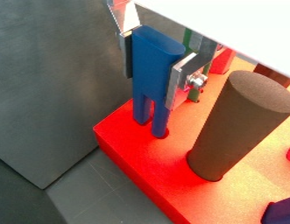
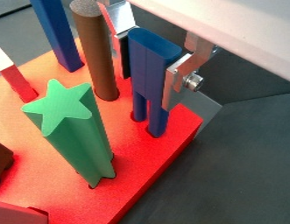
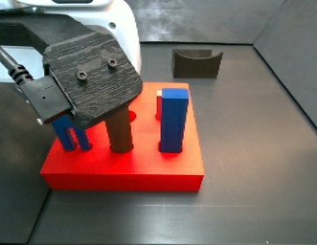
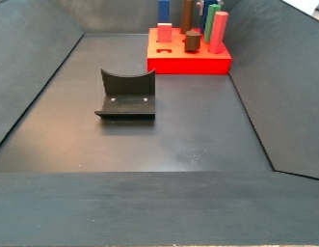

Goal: Pick up the square-circle object. Move up. Rotate the square-circle object. Place the square-circle object on the fixture. Regrasp the square-circle object. Move to above the board. Insert the square-circle object.
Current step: Insert the square-circle object.

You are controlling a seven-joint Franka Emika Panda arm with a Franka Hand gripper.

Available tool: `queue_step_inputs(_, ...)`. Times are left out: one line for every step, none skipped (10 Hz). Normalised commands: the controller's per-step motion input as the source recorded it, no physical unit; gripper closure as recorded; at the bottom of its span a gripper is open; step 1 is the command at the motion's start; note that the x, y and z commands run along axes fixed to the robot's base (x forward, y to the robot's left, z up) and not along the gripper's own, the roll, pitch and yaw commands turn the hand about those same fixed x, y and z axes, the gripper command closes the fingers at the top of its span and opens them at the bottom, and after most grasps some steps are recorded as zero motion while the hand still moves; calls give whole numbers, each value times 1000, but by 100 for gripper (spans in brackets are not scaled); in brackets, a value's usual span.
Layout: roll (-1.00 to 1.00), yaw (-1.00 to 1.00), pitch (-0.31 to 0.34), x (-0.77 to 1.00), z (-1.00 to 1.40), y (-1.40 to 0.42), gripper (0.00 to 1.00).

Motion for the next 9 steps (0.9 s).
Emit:
queue_step_inputs(73, -89, -14, 91, -449, 0, 100)
queue_step_inputs(157, -166, 0, 77, -457, 0, 100)
queue_step_inputs(216, -289, 0, 117, -471, 0, 100)
queue_step_inputs(240, -297, 0, 74, -471, 0, 100)
queue_step_inputs(110, -163, -14, 0, -466, 0, 100)
queue_step_inputs(0, -3, -36, 0, -383, 0, 100)
queue_step_inputs(-44, 0, -76, 0, -463, 0, 100)
queue_step_inputs(0, 0, -44, 0, -631, 0, 100)
queue_step_inputs(0, 0, -63, 0, -569, 0, 100)
